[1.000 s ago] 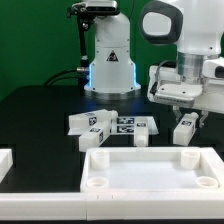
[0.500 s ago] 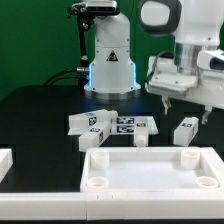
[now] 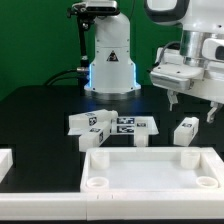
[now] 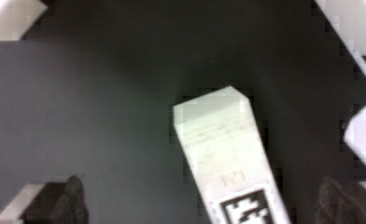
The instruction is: Assemble desk
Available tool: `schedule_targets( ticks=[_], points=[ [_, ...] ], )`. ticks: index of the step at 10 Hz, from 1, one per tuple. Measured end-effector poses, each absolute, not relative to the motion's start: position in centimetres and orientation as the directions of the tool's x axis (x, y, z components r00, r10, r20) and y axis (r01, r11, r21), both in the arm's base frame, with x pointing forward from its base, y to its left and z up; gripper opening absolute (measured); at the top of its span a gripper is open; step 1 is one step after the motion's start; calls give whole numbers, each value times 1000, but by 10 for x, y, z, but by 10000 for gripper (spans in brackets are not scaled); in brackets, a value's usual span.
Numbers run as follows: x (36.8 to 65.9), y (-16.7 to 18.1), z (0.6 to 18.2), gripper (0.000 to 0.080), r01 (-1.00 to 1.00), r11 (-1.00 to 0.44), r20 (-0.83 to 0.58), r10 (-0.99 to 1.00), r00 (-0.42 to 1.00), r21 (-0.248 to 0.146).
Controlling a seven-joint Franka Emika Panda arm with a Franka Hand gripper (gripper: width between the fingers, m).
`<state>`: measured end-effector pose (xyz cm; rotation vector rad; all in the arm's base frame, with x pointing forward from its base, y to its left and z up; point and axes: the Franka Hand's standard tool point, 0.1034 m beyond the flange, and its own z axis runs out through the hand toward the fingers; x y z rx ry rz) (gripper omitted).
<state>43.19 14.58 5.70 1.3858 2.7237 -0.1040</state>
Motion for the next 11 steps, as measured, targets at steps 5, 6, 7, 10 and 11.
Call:
schedule_targets(
  ticks=[5, 6, 7, 10, 11],
  points=[
    [454, 132, 64, 648, 998, 60, -96, 994, -61, -14],
    [454, 131, 64, 648, 987, -162, -93, 983, 160, -18],
    [453, 132, 62, 648, 949, -315, -105, 944, 312, -19],
    [452, 134, 61, 648, 899, -437, -82, 896, 436, 2],
    [451, 135, 61, 648, 869, -495, -82, 866, 494, 7]
  ],
)
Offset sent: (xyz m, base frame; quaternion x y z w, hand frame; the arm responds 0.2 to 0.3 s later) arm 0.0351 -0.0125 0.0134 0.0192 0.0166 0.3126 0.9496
